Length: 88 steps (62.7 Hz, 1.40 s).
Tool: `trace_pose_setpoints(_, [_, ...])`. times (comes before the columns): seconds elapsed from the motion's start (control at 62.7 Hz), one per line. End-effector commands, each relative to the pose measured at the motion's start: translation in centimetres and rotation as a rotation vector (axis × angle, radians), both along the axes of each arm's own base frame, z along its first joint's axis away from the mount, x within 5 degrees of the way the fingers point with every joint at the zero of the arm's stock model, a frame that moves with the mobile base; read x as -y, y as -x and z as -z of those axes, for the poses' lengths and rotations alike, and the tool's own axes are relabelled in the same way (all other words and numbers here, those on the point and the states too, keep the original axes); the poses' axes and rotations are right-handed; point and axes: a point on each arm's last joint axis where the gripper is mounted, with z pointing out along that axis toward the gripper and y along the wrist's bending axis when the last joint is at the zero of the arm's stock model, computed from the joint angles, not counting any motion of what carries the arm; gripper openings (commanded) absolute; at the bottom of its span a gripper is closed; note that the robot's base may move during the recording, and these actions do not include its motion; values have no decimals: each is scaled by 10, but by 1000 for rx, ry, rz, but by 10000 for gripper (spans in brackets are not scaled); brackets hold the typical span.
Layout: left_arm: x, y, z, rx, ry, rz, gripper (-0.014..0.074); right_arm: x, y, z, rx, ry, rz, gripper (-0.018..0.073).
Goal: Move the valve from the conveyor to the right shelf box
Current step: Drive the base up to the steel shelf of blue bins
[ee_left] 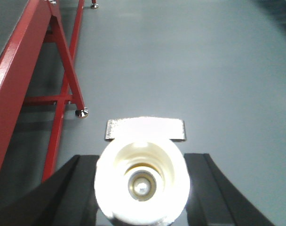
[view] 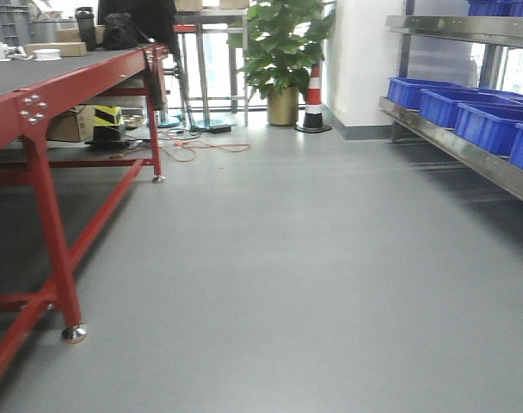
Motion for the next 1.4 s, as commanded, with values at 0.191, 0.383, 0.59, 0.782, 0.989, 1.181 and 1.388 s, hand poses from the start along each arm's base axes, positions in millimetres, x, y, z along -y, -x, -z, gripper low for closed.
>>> trace_pose_setpoints(0.191, [0,0,-7,62,15,-2,-111,1,0,-8,79,12,4,-163])
trace_pose_setpoints(0.383, [0,0,-7,62,15,-2,-111,1,0,-8,79,12,4,-163])
trace_pose_setpoints(0.59, [0,0,-7,62,15,-2,-111,1,0,-8,79,12,4,-163])
trace_pose_setpoints(0.782, [0,0,-7,62,15,-2,-111,1,0,-8,79,12,4,-163])
trace_pose_setpoints(0.989, [0,0,-7,62,15,-2,-111,1,0,-8,79,12,4,-163])
trace_pose_setpoints(1.181, [0,0,-7,62,15,-2,-111,1,0,-8,79,12,4,-163])
trace_pose_setpoints(1.388, [0,0,-7,62,15,-2,-111,1,0,-8,79,12,4,-163])
